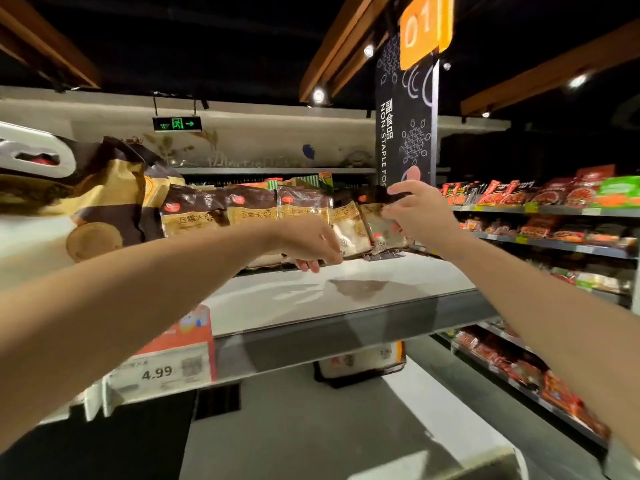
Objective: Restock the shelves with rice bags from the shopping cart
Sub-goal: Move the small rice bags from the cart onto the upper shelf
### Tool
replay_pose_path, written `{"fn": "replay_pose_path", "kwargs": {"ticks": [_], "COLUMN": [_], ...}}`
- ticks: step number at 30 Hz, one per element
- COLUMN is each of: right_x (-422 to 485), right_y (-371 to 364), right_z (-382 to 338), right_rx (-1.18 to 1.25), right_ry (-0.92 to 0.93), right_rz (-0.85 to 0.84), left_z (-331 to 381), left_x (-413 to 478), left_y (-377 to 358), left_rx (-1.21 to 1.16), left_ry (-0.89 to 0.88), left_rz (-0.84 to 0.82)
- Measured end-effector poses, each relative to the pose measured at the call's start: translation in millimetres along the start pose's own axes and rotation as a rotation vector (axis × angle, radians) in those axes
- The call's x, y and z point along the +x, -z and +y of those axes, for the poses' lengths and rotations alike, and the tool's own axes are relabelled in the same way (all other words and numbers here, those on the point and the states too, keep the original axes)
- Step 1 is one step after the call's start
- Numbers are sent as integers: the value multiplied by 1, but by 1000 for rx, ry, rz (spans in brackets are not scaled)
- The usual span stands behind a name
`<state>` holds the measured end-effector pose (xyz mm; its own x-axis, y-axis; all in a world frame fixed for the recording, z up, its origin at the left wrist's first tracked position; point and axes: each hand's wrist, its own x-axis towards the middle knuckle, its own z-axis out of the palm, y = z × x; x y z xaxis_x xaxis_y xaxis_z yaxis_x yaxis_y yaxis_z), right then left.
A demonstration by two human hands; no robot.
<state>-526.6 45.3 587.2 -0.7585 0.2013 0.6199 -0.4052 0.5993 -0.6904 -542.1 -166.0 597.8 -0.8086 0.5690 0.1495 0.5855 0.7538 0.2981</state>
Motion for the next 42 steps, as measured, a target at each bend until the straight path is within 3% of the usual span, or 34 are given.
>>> {"fn": "replay_pose_path", "kwargs": {"ticks": [6,10,13,15,17,22,26,29,34,39,42], "right_x": [-56,-96,-128,-157,-195,-334,-493,-603,-746,-804,-825], "right_y": [55,77,84,84,82,73,59,49,60,81,103], "right_z": [15,35,53,69,89,159,193,205,180,146,138], "right_rx": [52,101,100,92,77,96,107,-13,-251,-474,-538], "right_ry": [-68,-117,-220,-307,-383,-668,-939,-1140,-1419,-1373,-1391], "right_rz": [147,275,284,278,285,237,273,315,434,528,606], "left_z": [48,70,94,106,109,90,92,99,122,156,176], "left_x": [0,-10,-23,-32,-41,-63,-117,-171,-258,-328,-345], "left_y": [-44,-76,-107,-143,-192,-342,-468,-538,-612,-652,-662], "left_rx": [-104,-101,-112,-268,-422,-702,-805,-847,-735,-569,-607], "left_ry": [-99,-142,-356,-463,-453,-208,-137,-96,-104,-111,-60], "left_rz": [157,458,702,730,641,122,-246,-517,-749,-919,-927]}}
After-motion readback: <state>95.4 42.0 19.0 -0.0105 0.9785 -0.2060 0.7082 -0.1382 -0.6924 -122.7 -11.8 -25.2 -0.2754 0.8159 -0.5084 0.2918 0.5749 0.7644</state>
